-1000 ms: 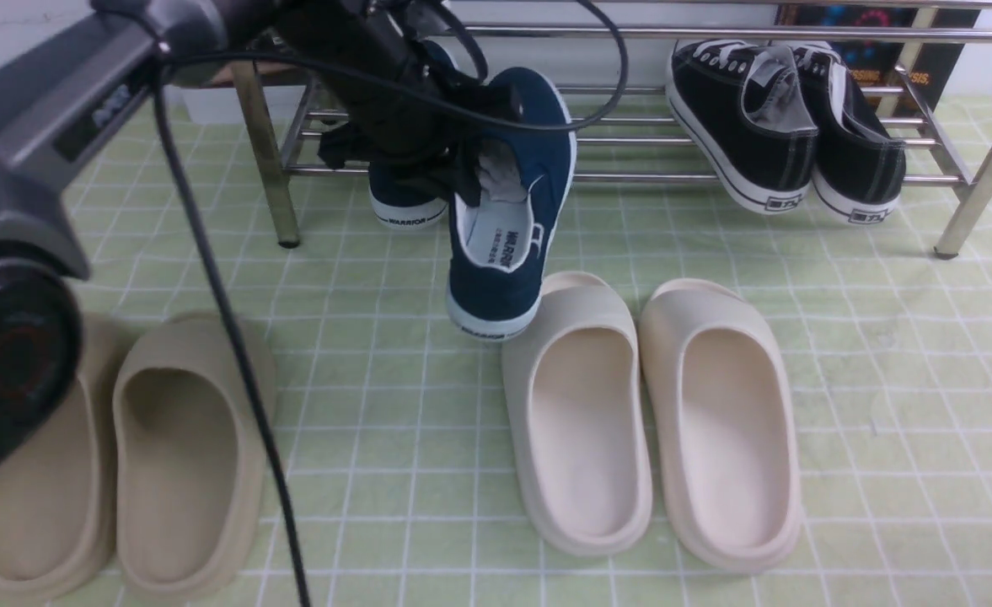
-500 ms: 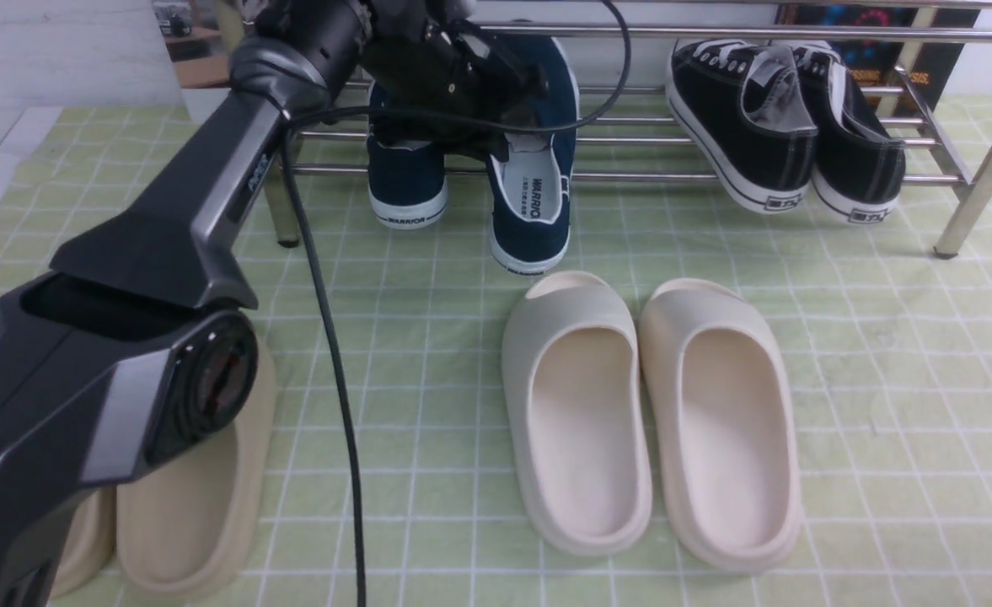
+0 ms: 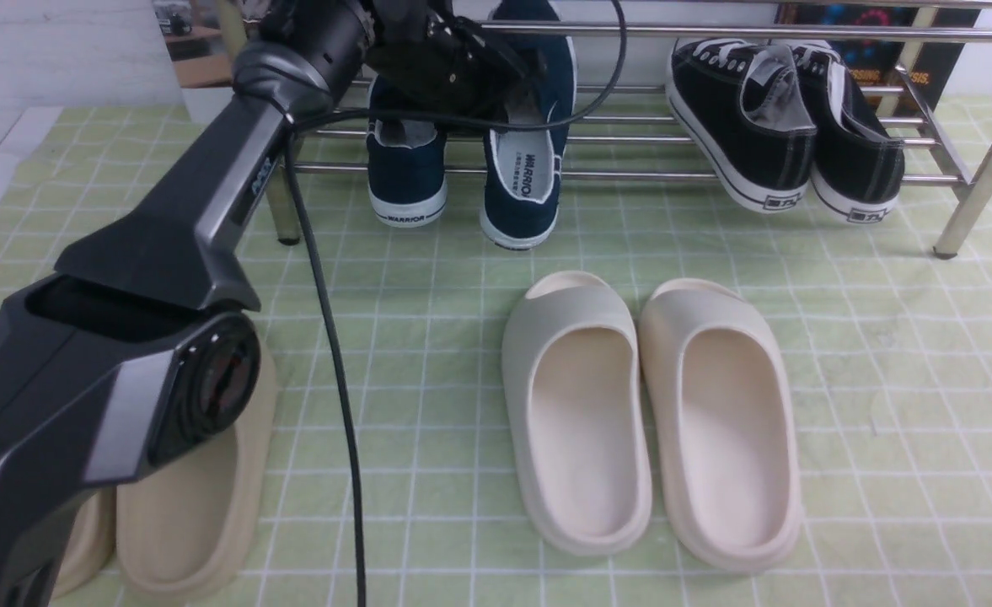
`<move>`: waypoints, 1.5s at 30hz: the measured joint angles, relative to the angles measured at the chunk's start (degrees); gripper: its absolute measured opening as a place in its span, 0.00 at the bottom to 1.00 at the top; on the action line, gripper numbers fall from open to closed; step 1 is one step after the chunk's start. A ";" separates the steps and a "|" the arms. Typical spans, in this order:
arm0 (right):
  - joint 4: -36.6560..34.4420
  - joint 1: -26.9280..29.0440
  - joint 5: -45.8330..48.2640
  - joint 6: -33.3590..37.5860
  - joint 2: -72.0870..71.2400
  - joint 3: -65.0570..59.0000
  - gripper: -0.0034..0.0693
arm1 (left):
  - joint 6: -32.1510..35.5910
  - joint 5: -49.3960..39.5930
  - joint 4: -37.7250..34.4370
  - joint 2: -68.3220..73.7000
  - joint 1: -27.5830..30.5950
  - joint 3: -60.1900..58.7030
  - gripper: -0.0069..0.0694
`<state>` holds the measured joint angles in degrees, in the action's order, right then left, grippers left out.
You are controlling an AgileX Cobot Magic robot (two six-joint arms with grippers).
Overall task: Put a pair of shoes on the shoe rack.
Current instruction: Use the left arm to put a shoe into the shoe rack
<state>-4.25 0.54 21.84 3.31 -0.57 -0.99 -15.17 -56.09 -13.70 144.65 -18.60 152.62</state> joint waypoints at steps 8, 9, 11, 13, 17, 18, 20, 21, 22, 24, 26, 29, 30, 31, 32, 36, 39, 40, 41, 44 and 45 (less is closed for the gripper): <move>0.00 0.00 0.00 0.00 0.00 0.00 0.38 | -3.06 1.97 1.56 0.00 0.07 0.11 0.56; 0.00 0.00 0.00 0.00 0.00 0.00 0.38 | -3.52 1.99 1.50 -0.05 0.07 0.14 0.58; 0.00 0.00 0.00 0.00 0.00 0.00 0.38 | -3.87 1.30 1.33 -0.50 0.07 0.18 0.60; 0.00 0.00 0.00 0.00 0.00 0.00 0.38 | -3.19 -1.42 0.82 -2.24 0.07 0.18 0.59; 0.00 0.00 0.00 0.00 0.00 0.00 0.38 | 0.25 -8.37 -0.20 -7.88 0.01 0.32 0.47; 0.00 0.00 0.00 0.00 0.00 0.00 0.38 | 0.88 -10.88 -0.36 -9.22 -0.05 0.53 0.41; 0.00 0.00 0.00 0.00 0.00 0.00 0.38 | 1.95 -13.98 -0.81 -10.99 -0.11 0.62 0.26; 0.00 0.00 0.00 0.00 0.00 0.00 0.38 | 2.30 -14.81 -0.93 -11.65 -0.33 0.34 0.17; 0.00 0.00 0.00 0.00 0.00 0.00 0.38 | 2.51 -15.03 -0.93 -11.88 -0.44 0.07 0.14; 0.00 0.00 0.00 0.00 0.00 0.00 0.38 | 3.74 -15.42 -0.70 -12.58 -1.56 -2.82 0.07; 0.00 0.00 0.00 0.00 0.00 0.00 0.38 | 4.16 -15.48 -0.46 -12.64 -2.90 -5.31 0.07; 0.00 0.00 0.00 0.00 0.00 0.00 0.38 | 6.25 -15.53 2.17 -12.72 -7.94 -13.15 0.07; 0.00 0.00 0.00 0.00 0.00 0.00 0.38 | 6.59 -15.53 3.49 -12.72 -9.38 -14.87 0.07; 0.00 0.00 0.00 0.00 0.00 0.00 0.38 | 6.80 -15.59 4.74 -12.73 -10.67 -16.79 0.07; 0.00 0.00 0.00 0.00 0.00 0.00 0.38 | 6.93 -15.59 5.92 -12.73 -11.68 -18.44 0.07; 0.00 0.00 0.00 0.00 0.00 0.00 0.38 | 7.05 -15.59 8.20 -12.73 -12.76 -22.91 0.07; 0.00 0.00 0.00 0.00 0.00 0.00 0.38 | 6.46 -12.86 10.25 -12.09 -12.37 -23.54 0.07; 0.00 0.00 0.00 0.00 0.00 0.00 0.38 | 6.39 -12.86 10.41 -12.09 -12.36 -23.54 0.07; 0.00 0.00 0.00 0.00 0.00 0.00 0.38 | 6.07 -10.72 11.47 -11.90 -12.16 -23.68 0.07; 0.00 0.00 0.00 0.00 0.00 0.00 0.38 | 3.55 -4.44 15.14 -11.69 -12.03 -23.93 0.07; 0.00 0.00 0.00 0.00 0.00 0.00 0.38 | 2.10 -3.31 15.64 -11.61 -12.03 -23.95 0.07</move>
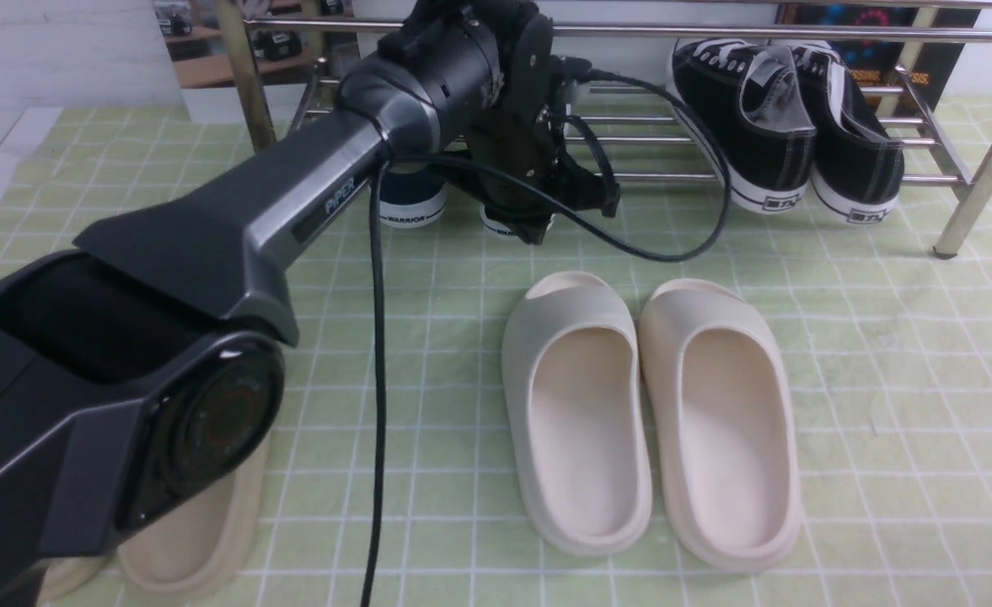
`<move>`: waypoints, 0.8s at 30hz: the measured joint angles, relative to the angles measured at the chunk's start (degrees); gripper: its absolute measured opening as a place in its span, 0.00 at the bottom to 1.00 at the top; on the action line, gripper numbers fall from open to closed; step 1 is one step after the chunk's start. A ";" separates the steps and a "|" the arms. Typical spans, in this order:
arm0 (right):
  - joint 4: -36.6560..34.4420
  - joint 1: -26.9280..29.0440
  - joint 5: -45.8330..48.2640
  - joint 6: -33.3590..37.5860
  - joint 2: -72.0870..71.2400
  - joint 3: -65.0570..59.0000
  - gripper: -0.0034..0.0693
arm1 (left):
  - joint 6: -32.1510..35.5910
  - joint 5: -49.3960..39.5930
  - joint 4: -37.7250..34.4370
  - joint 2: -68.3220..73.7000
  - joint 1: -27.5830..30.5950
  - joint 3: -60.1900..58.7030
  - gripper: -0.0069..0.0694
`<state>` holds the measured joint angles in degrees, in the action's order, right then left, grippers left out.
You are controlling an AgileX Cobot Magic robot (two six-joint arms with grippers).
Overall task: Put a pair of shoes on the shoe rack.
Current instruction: Use the left arm to put a shoe into the shoe rack
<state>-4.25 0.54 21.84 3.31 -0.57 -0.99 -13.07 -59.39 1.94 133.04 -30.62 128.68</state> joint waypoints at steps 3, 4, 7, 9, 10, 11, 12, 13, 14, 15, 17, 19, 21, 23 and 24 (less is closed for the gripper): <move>0.00 0.00 0.00 0.00 0.00 0.00 0.38 | -4.46 4.04 1.30 0.25 -0.26 -0.13 0.07; 0.00 0.00 0.00 0.00 0.00 0.00 0.38 | -5.18 4.76 1.64 0.29 -0.26 -0.13 0.07; 0.00 0.00 0.00 0.00 0.00 0.00 0.38 | -7.23 5.38 2.97 0.17 -0.26 -0.14 0.07; 0.00 0.00 0.00 0.00 0.00 0.00 0.38 | -7.74 5.72 3.23 0.05 -0.26 -0.19 0.07; 0.00 0.00 0.00 0.00 0.00 0.00 0.38 | -7.80 5.94 3.35 0.00 -0.26 -0.19 0.07; 0.00 0.00 0.00 0.00 0.00 0.00 0.38 | -7.92 6.28 3.41 -0.40 -0.26 -0.26 0.07; 0.00 0.00 0.00 0.00 0.00 0.00 0.38 | -7.92 6.29 3.43 -0.62 -0.26 -0.26 0.07; 0.00 0.00 0.00 0.00 0.00 0.00 0.38 | -7.92 6.29 3.43 -1.05 -0.26 -0.26 0.07; 0.00 0.00 0.00 0.00 0.00 0.00 0.38 | -7.92 6.29 3.43 -1.18 -0.20 -0.26 0.07; 0.00 0.00 0.00 0.00 0.00 0.00 0.38 | -7.67 5.14 2.83 -2.09 -0.06 -0.26 0.07; 0.00 0.00 0.00 0.00 0.00 0.00 0.38 | -6.36 1.87 1.80 -3.15 0.01 -0.26 0.07; 0.00 0.00 0.00 0.00 0.00 0.00 0.38 | -3.31 -3.05 0.46 -4.44 0.12 -0.26 0.07; 0.00 0.00 0.00 0.00 0.00 0.00 0.38 | 0.67 -8.52 -0.69 -6.04 0.20 -0.26 0.07; 0.00 0.00 0.00 0.00 0.00 0.00 0.38 | 5.01 -11.57 -2.73 -8.41 1.74 -0.19 0.07; 0.00 0.00 0.00 0.00 0.00 0.00 0.38 | 5.14 -11.62 -2.92 -8.49 1.92 -0.19 0.07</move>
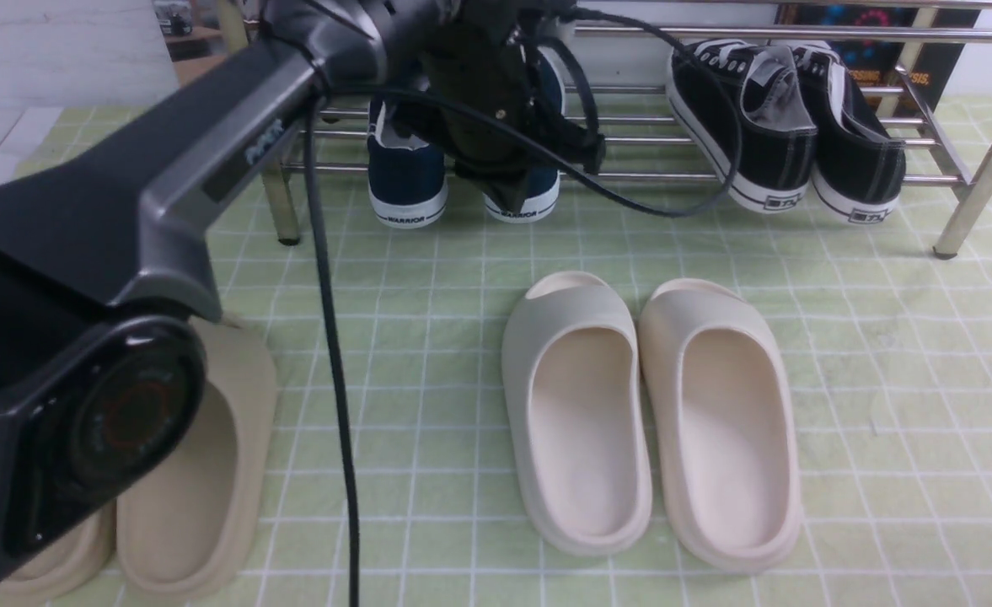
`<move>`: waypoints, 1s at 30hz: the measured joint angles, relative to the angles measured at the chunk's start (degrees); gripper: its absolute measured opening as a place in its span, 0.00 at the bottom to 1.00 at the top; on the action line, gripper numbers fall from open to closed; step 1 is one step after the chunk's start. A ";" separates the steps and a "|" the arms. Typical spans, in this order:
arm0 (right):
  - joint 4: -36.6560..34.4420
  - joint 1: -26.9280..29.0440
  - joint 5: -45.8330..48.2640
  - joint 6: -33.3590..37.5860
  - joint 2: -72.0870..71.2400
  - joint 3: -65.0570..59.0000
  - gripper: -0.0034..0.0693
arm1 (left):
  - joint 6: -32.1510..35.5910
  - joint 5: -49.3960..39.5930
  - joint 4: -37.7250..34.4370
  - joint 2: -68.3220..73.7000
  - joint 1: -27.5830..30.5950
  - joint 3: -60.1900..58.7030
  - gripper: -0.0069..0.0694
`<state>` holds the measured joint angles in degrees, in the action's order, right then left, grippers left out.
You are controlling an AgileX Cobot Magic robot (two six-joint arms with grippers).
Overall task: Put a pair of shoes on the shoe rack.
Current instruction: Use the left arm to put a shoe into the shoe rack
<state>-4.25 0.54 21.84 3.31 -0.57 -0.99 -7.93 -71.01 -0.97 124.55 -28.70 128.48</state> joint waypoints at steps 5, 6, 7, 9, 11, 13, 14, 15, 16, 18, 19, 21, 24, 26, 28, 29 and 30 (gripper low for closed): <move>0.00 0.00 0.00 0.00 0.00 0.00 0.38 | 0.76 -0.20 -5.33 0.87 5.66 0.06 0.07; 0.00 0.00 0.00 0.00 0.00 0.00 0.38 | 0.70 -0.20 -6.81 2.62 7.63 0.06 0.07; 0.00 0.00 0.00 0.00 0.00 0.00 0.38 | 0.70 -0.20 -6.89 2.85 7.78 0.06 0.07; 0.00 0.00 0.00 0.00 0.00 0.00 0.38 | 0.50 -0.05 -6.61 5.43 8.56 0.06 0.07; 0.00 0.00 0.00 0.00 0.00 0.00 0.38 | 0.29 0.45 -5.80 6.57 8.56 0.06 0.07; 0.00 0.00 0.00 0.00 0.00 0.00 0.38 | -0.72 2.17 -4.21 7.69 8.50 -0.04 0.07; 0.00 0.00 0.00 0.00 0.00 0.00 0.38 | -2.33 3.72 -2.75 8.02 8.31 -0.05 0.07; 0.00 0.00 0.00 0.00 0.00 0.00 0.38 | -2.54 4.10 -2.60 8.02 8.31 -0.05 0.07; 0.00 0.00 0.00 0.00 0.00 0.00 0.38 | -3.92 5.36 -1.85 7.85 8.31 -0.05 0.07; 0.00 0.00 0.00 0.00 0.00 0.00 0.38 | -5.07 6.50 -1.57 7.46 8.31 -0.05 0.07; 0.00 0.00 0.00 0.00 0.00 0.00 0.38 | -6.06 7.15 -1.57 6.77 8.31 -0.05 0.07; 0.00 0.00 0.00 0.00 0.00 0.00 0.38 | -6.51 7.49 -1.57 6.19 8.24 -0.05 0.07; 0.00 0.00 0.00 0.00 0.00 0.00 0.38 | -6.55 6.32 -1.94 5.06 8.24 -0.05 0.07; 0.00 0.00 0.00 0.00 0.00 0.00 0.38 | -4.36 1.86 -3.38 3.09 8.30 -0.05 0.07; 0.00 0.00 0.00 0.00 0.00 0.00 0.38 | -3.20 0.70 -4.08 1.62 8.30 -0.49 0.07; 0.00 0.00 0.00 0.00 0.00 0.00 0.38 | -1.90 0.21 -5.05 -1.89 8.30 -1.54 0.07; 0.00 0.00 0.00 0.00 0.00 0.00 0.38 | -1.31 0.06 -5.31 -4.17 8.25 -2.39 0.07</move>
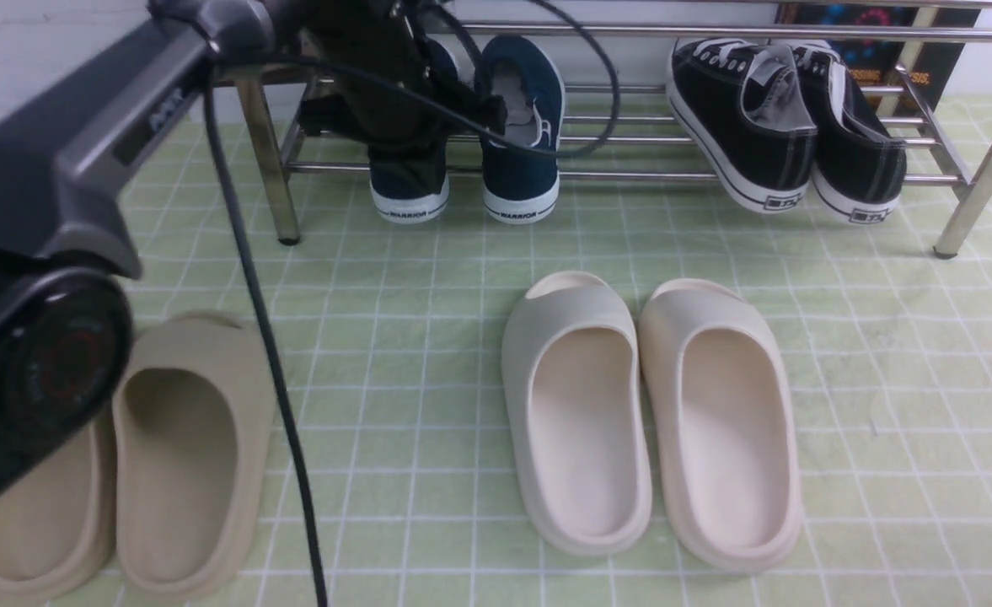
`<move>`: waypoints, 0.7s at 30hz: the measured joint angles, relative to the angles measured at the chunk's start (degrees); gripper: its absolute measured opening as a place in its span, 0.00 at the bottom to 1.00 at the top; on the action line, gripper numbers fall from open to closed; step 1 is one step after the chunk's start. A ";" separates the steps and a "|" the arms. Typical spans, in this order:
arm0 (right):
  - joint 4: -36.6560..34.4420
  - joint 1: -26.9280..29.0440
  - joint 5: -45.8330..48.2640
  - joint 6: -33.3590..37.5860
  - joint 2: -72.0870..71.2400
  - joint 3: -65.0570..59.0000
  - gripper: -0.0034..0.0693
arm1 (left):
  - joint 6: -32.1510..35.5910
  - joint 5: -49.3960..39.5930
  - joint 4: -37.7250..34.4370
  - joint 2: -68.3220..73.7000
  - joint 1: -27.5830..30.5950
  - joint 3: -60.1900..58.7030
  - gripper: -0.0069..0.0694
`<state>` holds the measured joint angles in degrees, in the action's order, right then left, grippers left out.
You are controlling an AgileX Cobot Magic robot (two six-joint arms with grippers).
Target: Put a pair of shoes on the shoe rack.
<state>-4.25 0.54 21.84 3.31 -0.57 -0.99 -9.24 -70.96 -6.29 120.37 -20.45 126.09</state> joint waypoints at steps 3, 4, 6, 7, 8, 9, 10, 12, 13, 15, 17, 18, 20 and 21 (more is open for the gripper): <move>0.00 0.00 0.00 0.00 0.00 0.00 0.38 | 1.21 -0.37 -0.17 -9.98 0.00 -2.04 0.07; 0.00 0.00 0.00 0.00 0.00 0.00 0.38 | 1.40 -0.37 0.08 -13.99 0.06 -2.98 0.07; 0.00 0.00 0.00 0.00 0.00 0.00 0.38 | 1.52 -0.37 1.36 -21.26 0.06 -5.53 0.07; 0.00 0.00 0.00 0.00 0.00 0.00 0.38 | 1.51 -0.37 2.45 -26.80 0.06 -8.61 0.07; 0.00 0.00 0.00 0.00 0.00 0.00 0.38 | 1.51 -0.42 2.85 -28.35 0.06 -9.70 0.07; 0.00 0.00 0.00 0.00 0.00 0.00 0.38 | 1.16 0.00 4.41 -34.37 0.06 -15.21 0.07; 0.00 0.00 0.00 0.00 0.00 0.00 0.38 | 1.06 0.38 4.62 -35.10 0.06 -16.04 0.07; 0.00 0.00 0.00 0.00 0.00 0.00 0.38 | -0.49 5.34 7.32 -43.67 0.06 -27.60 0.07; 0.00 0.00 0.00 0.00 0.00 0.00 0.38 | -1.27 8.86 8.36 -46.51 0.06 -32.10 0.07; 0.00 0.00 0.00 0.00 0.00 0.00 0.38 | -3.71 16.71 10.72 -53.01 0.06 -43.11 0.07; 0.00 0.00 0.00 0.00 0.00 0.00 0.38 | -7.42 27.91 13.72 -61.98 0.06 -58.30 0.07; 0.00 0.00 0.00 0.00 0.00 0.00 0.38 | -8.05 29.89 13.92 -62.73 0.06 -59.55 0.07; 0.00 0.00 0.00 0.00 0.00 0.00 0.38 | -10.59 40.11 16.94 -71.58 0.12 -72.59 0.07; 0.00 0.00 0.00 0.00 0.00 0.00 0.38 | -11.09 44.74 18.10 -75.03 0.12 -79.20 0.07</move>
<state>-4.25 0.54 21.84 3.31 -0.57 -0.99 -20.33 -26.22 11.81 45.34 -20.34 46.89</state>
